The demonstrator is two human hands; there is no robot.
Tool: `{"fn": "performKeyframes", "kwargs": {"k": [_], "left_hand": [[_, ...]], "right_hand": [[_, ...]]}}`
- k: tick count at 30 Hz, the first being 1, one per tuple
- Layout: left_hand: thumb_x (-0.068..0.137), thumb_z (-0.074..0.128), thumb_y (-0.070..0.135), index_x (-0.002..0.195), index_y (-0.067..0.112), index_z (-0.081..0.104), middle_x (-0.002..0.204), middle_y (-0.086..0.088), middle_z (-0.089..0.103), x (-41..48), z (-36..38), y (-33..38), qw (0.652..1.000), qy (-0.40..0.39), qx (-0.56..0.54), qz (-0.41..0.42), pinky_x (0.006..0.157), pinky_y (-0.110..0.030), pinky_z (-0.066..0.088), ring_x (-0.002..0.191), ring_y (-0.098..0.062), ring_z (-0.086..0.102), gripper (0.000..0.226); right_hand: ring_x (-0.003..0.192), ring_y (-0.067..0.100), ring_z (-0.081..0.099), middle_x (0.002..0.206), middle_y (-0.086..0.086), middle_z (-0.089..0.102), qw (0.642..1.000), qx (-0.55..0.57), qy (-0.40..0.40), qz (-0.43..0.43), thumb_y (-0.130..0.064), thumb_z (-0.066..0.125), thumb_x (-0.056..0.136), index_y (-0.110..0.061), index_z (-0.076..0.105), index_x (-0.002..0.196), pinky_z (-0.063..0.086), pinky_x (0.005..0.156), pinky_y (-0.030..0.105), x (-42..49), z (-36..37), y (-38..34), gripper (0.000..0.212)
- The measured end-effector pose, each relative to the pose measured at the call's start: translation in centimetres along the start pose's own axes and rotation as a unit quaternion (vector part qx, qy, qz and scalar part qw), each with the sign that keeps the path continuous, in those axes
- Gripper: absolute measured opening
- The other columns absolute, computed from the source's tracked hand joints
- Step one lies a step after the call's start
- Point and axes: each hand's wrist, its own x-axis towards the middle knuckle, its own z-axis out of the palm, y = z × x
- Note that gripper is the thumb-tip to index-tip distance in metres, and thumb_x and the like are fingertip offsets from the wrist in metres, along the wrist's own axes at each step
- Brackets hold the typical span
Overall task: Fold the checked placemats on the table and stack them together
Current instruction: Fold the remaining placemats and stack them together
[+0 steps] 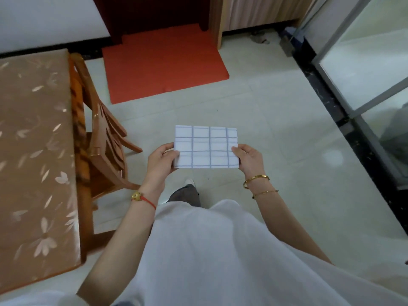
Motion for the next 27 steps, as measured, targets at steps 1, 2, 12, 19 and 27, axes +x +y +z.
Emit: {"fn": "performKeyframes", "kwargs": {"k": [1, 2, 12, 19, 27], "left_hand": [[0.094, 0.053, 0.002, 0.114, 0.016, 0.063, 0.096, -0.003, 0.07, 0.9, 0.2, 0.3, 1.0, 0.006, -0.003, -0.001, 0.067, -0.019, 0.057, 0.087, -0.016, 0.064, 0.026], [0.094, 0.053, 0.002, 0.113, 0.017, 0.063, 0.096, -0.002, 0.07, 1.9, 0.5, 0.6, 1.0, 0.011, -0.004, -0.003, 0.069, -0.02, 0.057, 0.087, -0.015, 0.065, 0.026], [0.091, 0.056, 0.003, 0.102, 0.022, 0.066, 0.096, 0.002, 0.072, 15.3, 1.9, 9.0, 0.998, 0.053, -0.022, 0.001, 0.071, -0.023, 0.059, 0.084, -0.01, 0.068, 0.024], [0.088, 0.059, 0.003, 0.101, 0.021, 0.068, 0.094, -0.006, 0.073, 26.0, 1.1, 17.7, 0.997, 0.075, -0.011, 0.012, 0.085, -0.036, 0.057, 0.088, -0.021, 0.068, 0.024], [0.089, 0.058, 0.001, 0.097, 0.021, 0.069, 0.089, -0.002, 0.073, 34.1, 0.2, 23.6, 0.995, 0.098, -0.036, 0.007, 0.068, -0.024, 0.058, 0.081, -0.015, 0.067, 0.024]], "right_hand": [[0.108, 0.034, 0.064, 0.11, 0.017, 0.069, 1.0, -0.006, -0.004, 0.0, -0.042, 0.073, 0.057, -0.009, 0.069, 0.103, 0.048, 0.101, 0.052, 1.2, 0.4, -0.3, 0.056], [0.108, 0.034, 0.064, 0.11, 0.017, 0.069, 1.0, -0.01, -0.007, 0.002, -0.041, 0.073, 0.059, -0.009, 0.069, 0.104, 0.048, 0.1, 0.052, 2.4, 0.8, -0.8, 0.055], [0.075, 0.025, 0.059, 0.082, 0.011, 0.064, 0.997, -0.049, -0.056, -0.01, -0.043, 0.071, 0.062, -0.012, 0.07, 0.099, 0.053, 0.087, 0.045, 15.7, 8.3, -9.8, 0.048], [0.053, 0.007, 0.042, 0.048, -0.019, 0.047, 0.994, -0.073, -0.057, -0.056, -0.022, 0.069, 0.083, -0.014, 0.067, 0.087, 0.037, 0.059, 0.021, 25.2, 15.9, -17.9, 0.009], [0.044, 0.005, 0.032, 0.042, -0.017, 0.035, 0.989, -0.109, -0.079, -0.066, -0.018, 0.065, 0.088, -0.022, 0.06, 0.07, 0.031, 0.051, 0.02, 32.7, 22.6, -23.3, 0.019]]}}
